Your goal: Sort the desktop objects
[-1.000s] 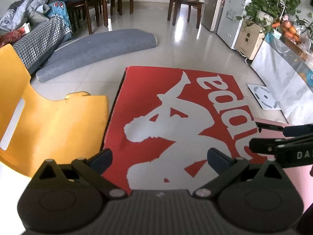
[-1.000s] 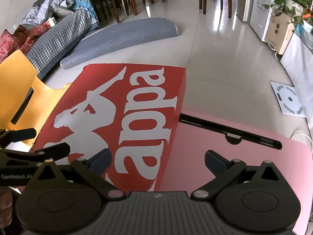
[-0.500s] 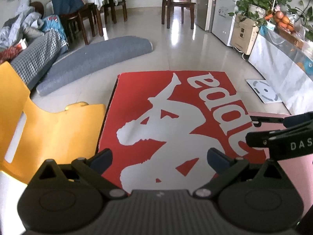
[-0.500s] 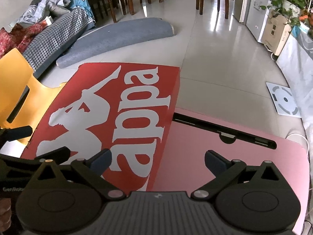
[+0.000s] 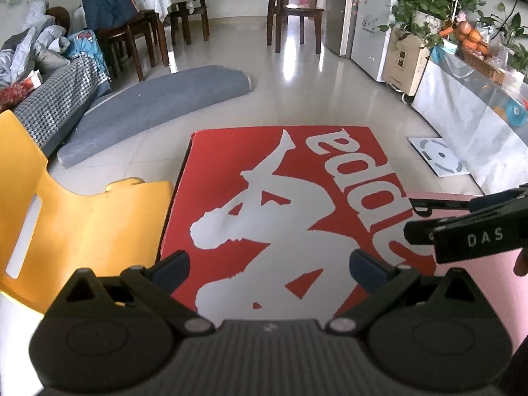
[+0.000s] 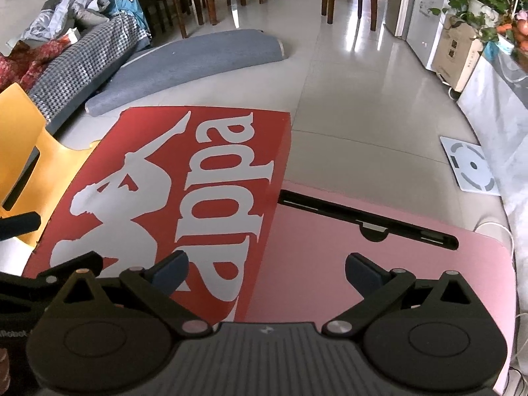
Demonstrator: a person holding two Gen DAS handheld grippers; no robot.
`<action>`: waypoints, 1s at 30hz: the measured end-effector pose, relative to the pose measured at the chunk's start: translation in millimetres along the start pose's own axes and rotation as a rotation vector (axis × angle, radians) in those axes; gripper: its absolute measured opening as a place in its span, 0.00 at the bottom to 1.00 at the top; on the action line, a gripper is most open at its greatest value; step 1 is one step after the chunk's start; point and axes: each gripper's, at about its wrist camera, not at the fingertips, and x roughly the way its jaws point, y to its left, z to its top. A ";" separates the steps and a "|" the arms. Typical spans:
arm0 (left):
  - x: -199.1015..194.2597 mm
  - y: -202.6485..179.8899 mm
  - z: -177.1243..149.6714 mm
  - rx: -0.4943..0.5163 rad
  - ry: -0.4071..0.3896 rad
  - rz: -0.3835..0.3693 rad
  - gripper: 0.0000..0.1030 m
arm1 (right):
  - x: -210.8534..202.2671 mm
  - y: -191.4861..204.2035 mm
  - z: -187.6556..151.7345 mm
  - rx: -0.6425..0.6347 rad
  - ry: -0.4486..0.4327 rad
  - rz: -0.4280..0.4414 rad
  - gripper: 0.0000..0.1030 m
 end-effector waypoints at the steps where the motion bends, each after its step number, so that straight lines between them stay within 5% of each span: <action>1: 0.4 -1.1 -0.2 0.004 0.003 0.005 1.00 | -0.4 -0.1 0.1 0.002 -0.001 0.000 0.99; 15: -1.9 -6.5 0.6 0.004 0.035 0.114 1.00 | -10.2 -1.1 -0.6 0.005 -0.025 0.010 0.99; 30: -11.3 -14.6 -4.2 0.008 0.102 0.040 1.00 | -12.7 -6.6 -2.3 0.075 0.012 0.084 0.99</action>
